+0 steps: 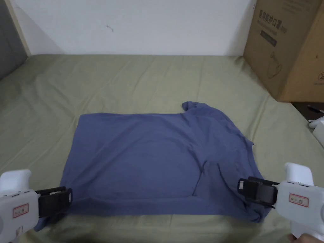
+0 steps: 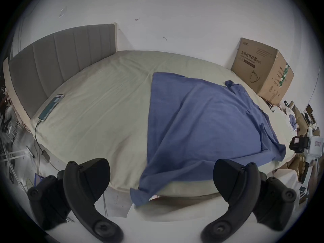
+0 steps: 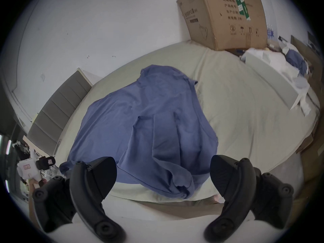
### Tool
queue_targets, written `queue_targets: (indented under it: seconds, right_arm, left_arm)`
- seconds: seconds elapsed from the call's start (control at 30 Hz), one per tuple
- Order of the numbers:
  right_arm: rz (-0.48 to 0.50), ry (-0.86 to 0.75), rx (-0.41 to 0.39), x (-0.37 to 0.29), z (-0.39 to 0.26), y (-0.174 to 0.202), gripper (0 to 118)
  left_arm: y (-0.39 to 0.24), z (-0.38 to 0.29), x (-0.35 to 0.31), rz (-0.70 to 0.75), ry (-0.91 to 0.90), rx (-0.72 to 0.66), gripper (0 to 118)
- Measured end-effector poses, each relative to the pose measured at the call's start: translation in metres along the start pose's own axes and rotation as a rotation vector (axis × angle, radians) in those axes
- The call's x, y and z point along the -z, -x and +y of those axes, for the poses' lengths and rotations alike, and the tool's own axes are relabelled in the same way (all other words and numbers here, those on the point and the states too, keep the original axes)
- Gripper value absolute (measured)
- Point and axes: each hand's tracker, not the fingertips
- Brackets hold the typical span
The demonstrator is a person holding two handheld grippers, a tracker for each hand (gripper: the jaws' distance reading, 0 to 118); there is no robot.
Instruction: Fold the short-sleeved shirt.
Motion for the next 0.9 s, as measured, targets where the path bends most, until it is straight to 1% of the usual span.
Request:
queue_targets:
  seconds: [0.03, 0.07, 0.1, 0.13, 0.17, 0.2, 0.23, 0.27, 0.3, 0.33, 0.37, 0.43, 0.53, 0.57, 0.6, 0.63, 0.67, 0.7, 0.73, 0.8, 0.83, 0.87, 0.9]
  right_arm:
    - [-0.002, -0.035, -0.027, -0.007, 0.001, 0.004, 109]
    - [0.012, -0.067, -0.045, -0.014, 0.001, 0.007, 105]
    - [0.017, -0.086, -0.047, -0.021, 0.002, 0.011, 98]
    - [0.036, -0.11, -0.037, -0.027, 0.001, 0.014, 81]
    - [0.064, -0.122, -0.037, -0.032, 0.0, 0.016, 58]
    - [0.059, -0.117, -0.033, -0.035, -0.001, 0.018, 37]
    - [0.058, -0.119, -0.027, -0.037, -0.004, 0.022, 17]
    - [0.064, -0.12, -0.03, -0.039, -0.006, 0.024, 10]
    - [0.07, -0.119, -0.034, -0.041, -0.008, 0.026, 4]
    - [0.074, -0.12, -0.034, -0.043, -0.011, 0.027, 0]
    - [0.077, -0.12, -0.04, -0.044, -0.013, 0.029, 0]
    - [0.091, -0.095, -0.071, -0.042, -0.014, 0.031, 0]
    - [0.071, -0.078, -0.1, -0.036, -0.014, 0.034, 0]
    - [0.072, -0.072, -0.104, -0.034, -0.014, 0.034, 0]
    - [0.073, -0.066, -0.098, -0.031, -0.014, 0.033, 0]
    - [0.08, -0.055, -0.087, -0.028, -0.014, 0.032, 0]
    - [0.081, -0.047, -0.076, -0.025, -0.013, 0.03, 0]
    - [0.076, -0.042, -0.065, -0.023, -0.014, 0.029, 0]
    - [0.075, -0.035, -0.058, -0.021, -0.014, 0.027, 0]
    - [0.069, -0.028, -0.052, -0.02, -0.017, 0.025, 0]
    - [0.064, -0.02, -0.051, -0.019, -0.019, 0.022, 0]
    - [0.052, -0.006, -0.054, -0.018, -0.021, 0.02, 0]
    - [0.032, 0.006, -0.057, -0.018, -0.024, 0.018, 0]
  left_arm:
    - [-0.003, -0.001, -0.007, 0.014, -0.008, 0.021, 116]
    - [-0.005, -0.002, -0.014, 0.022, -0.022, 0.026, 116]
    - [-0.005, -0.003, -0.02, 0.016, -0.023, 0.028, 116]
    - [-0.006, -0.004, -0.028, 0.0, -0.039, 0.025, 111]
    - [-0.005, -0.007, -0.034, -0.02, -0.069, 0.014, 100]
    - [-0.005, -0.01, -0.038, -0.024, -0.084, 0.01, 79]
    - [-0.005, -0.015, -0.04, -0.004, -0.11, 0.0, 38]
    - [-0.006, -0.02, -0.04, 0.038, -0.123, 0.008, 12]
    - [-0.006, -0.024, -0.04, 0.07, -0.12, 0.015, 3]
    - [-0.005, -0.028, -0.038, 0.067, -0.094, 0.017, 2]
    - [-0.002, -0.03, -0.036, 0.047, -0.078, 0.017, 0]
    - [0.011, -0.033, -0.026, 0.007, -0.059, -0.027, 0]
    - [0.015, -0.033, -0.019, 0.041, -0.062, -0.02, 0]
    - [0.013, -0.032, -0.018, 0.061, -0.072, -0.005, 12]
    - [0.013, -0.031, -0.017, 0.057, -0.07, 0.001, 40]
    - [0.014, -0.029, -0.013, 0.057, -0.059, 0.013, 87]
    - [0.014, -0.029, -0.01, 0.055, -0.044, 0.021, 105]
    - [0.011, -0.03, -0.01, 0.054, -0.046, 0.024, 107]
    - [0.01, -0.031, -0.008, 0.045, -0.046, 0.038, 106]
    - [0.008, -0.031, 0.003, 0.039, 0.002, 0.065, 106]
    - [0.005, -0.032, 0.008, 0.047, 0.051, 0.079, 95]
    - [0.003, -0.033, 0.011, 0.049, 0.063, 0.085, 73]
    - [0.002, -0.034, 0.015, 0.044, 0.064, 0.095, 38]
